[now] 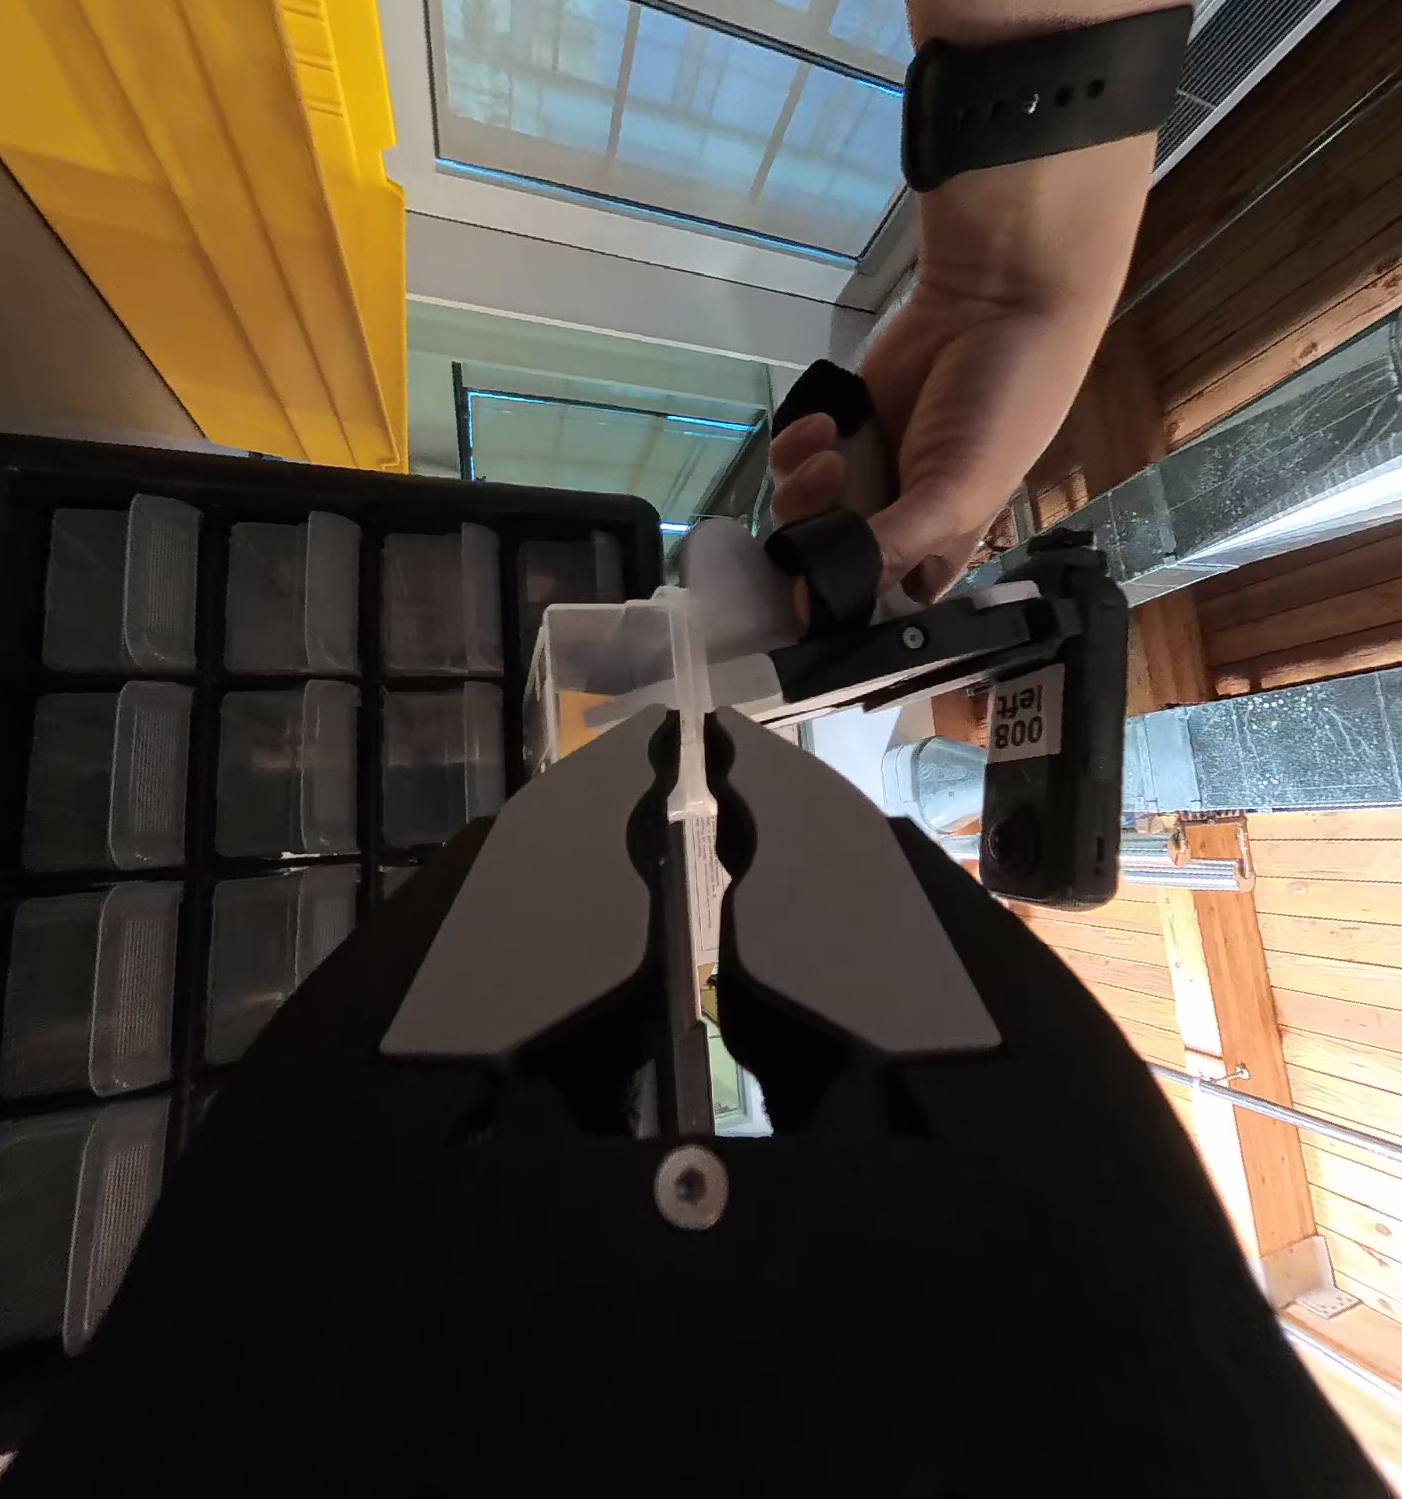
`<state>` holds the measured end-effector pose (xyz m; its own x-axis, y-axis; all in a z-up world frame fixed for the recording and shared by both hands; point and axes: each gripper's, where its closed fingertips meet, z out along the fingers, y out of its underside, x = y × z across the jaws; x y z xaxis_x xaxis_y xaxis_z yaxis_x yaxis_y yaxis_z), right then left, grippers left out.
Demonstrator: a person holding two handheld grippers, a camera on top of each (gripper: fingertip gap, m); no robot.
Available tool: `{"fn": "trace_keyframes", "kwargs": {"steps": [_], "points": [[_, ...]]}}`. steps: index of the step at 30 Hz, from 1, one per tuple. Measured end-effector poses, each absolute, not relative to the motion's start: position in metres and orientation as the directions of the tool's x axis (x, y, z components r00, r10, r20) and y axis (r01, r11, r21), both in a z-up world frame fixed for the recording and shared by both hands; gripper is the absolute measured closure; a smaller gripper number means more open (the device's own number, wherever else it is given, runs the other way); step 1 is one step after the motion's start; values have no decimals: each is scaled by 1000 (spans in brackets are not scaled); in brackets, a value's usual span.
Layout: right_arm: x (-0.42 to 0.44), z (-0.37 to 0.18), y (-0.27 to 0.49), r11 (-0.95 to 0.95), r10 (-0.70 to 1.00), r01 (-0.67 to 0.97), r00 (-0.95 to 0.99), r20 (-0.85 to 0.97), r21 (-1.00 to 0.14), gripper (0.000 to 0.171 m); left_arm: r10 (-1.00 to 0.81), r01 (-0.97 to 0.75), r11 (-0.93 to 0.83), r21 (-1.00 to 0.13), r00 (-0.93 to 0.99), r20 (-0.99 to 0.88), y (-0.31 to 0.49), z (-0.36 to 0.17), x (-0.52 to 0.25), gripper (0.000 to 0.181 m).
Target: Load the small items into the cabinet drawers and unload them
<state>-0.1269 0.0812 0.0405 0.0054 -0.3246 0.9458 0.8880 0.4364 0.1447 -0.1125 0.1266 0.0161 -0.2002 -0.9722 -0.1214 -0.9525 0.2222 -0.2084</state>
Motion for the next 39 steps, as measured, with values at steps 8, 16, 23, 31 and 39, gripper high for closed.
{"fn": "trace_keyframes", "kwargs": {"steps": [8, 16, 23, 31, 39], "points": [[-127, 38, 82, 435, -321, 888, -3, 947, 150, 165, -967, -963, 242, -117, -228, -117, 126, 11, -113, 160], [-127, 40, 79, 446, -320, 884, 9, 948, 142, 165, -968, -958, 228, -176, -204, -147, 124, 23, -109, 153], [-127, 40, 85, 426, -316, 893, -1, 949, 143, 165, -967, -876, 183, -446, -79, -241, 123, 75, -120, 149], [-119, 38, 123, 351, -262, 930, -10, 965, 105, 165, -727, -610, -188, -770, 613, -308, 158, 124, -233, 164], [-106, 38, 156, 254, -208, 965, -5, 978, 59, 164, -570, -487, -270, -830, 776, -270, 194, 108, -307, 148]]}}
